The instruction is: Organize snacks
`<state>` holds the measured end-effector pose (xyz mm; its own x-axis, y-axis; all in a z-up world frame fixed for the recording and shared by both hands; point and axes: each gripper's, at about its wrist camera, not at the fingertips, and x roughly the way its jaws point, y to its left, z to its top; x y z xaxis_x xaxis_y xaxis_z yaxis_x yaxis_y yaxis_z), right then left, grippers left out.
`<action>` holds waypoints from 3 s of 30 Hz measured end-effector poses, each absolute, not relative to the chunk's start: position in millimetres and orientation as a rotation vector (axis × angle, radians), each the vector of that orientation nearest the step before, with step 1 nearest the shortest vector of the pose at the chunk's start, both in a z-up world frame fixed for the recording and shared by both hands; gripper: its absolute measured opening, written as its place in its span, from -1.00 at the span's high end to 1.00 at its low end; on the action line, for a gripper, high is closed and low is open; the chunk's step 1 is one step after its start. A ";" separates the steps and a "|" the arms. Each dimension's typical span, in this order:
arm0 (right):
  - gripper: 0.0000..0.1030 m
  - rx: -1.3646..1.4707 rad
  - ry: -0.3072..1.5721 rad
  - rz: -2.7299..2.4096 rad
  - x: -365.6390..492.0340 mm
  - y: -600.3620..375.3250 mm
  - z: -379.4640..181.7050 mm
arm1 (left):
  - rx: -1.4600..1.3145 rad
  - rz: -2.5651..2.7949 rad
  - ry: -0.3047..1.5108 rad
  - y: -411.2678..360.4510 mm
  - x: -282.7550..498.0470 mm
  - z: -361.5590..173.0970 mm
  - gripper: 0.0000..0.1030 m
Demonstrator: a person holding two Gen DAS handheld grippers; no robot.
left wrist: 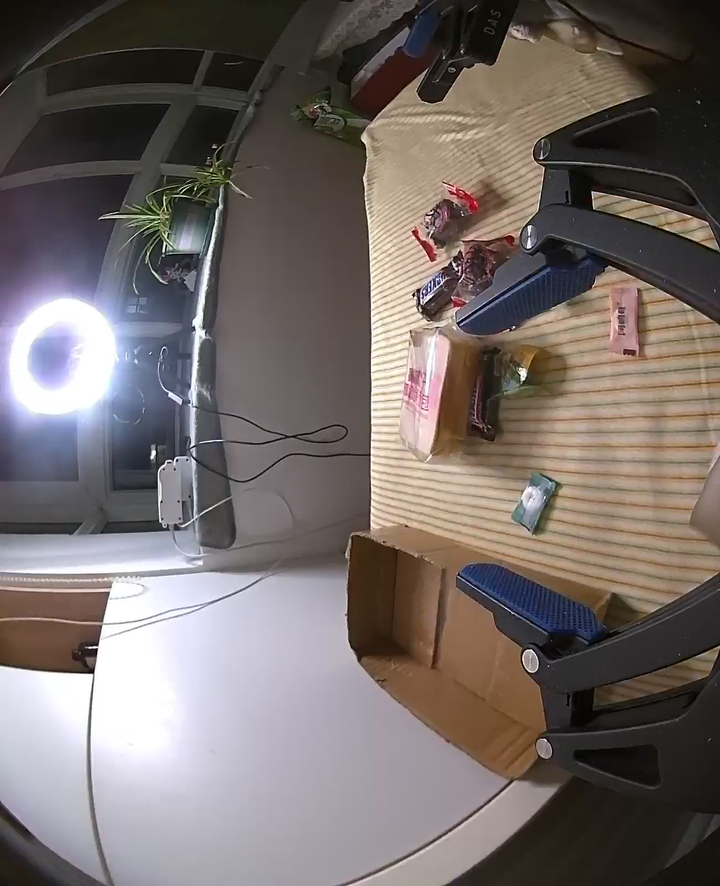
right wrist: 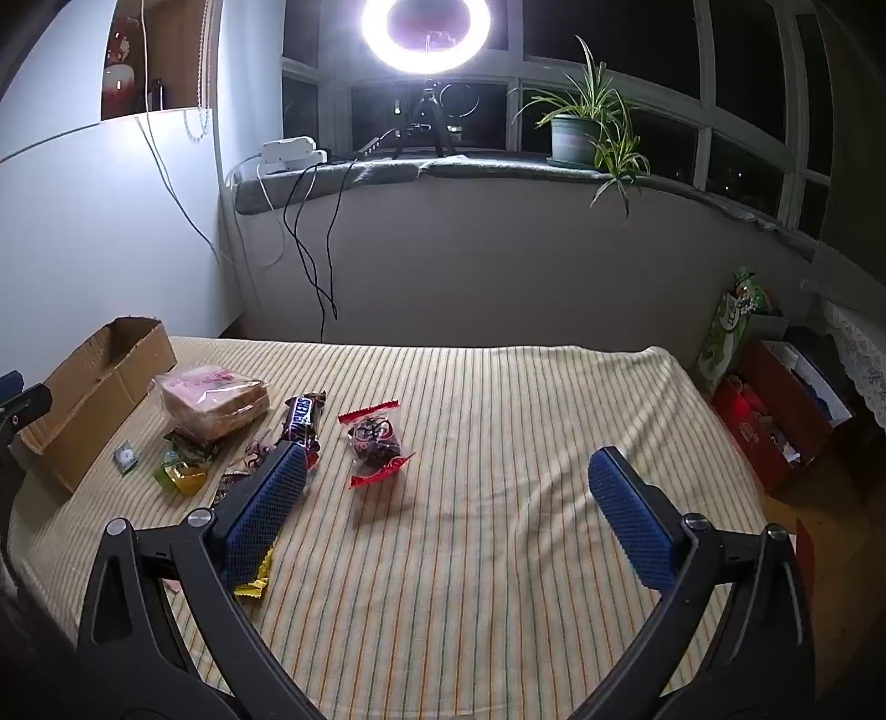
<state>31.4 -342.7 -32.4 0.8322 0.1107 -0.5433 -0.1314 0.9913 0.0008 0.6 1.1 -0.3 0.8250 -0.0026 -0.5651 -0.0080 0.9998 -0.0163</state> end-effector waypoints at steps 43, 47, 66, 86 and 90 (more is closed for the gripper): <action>-1.00 -0.053 0.564 0.170 23.2 -332.5 -34.7 | -0.005 0.012 0.572 2.2 -3.8 0.4 -0.65; -1.00 -0.054 0.565 0.171 22.6 -331.7 -34.5 | -0.005 0.011 0.572 2.4 -3.7 0.4 -0.65; -1.00 -0.059 0.570 0.183 20.2 -329.0 -36.8 | -0.006 0.011 0.572 2.4 -4.3 -0.2 -0.65; -0.94 -0.063 0.597 0.221 22.6 -325.5 -43.6 | -0.008 0.004 0.583 -2.6 -5.3 -4.0 -0.65; -0.93 -0.062 0.605 0.235 23.0 -324.1 -46.3 | -0.009 0.002 0.590 -2.5 -4.8 -5.8 -0.65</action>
<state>23.0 -324.1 -46.3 0.7966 0.2005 -0.5703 -0.2365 0.9716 0.0112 -4.8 -2.5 -5.8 0.8307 -0.0012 -0.5567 -0.0041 1.0000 -0.0082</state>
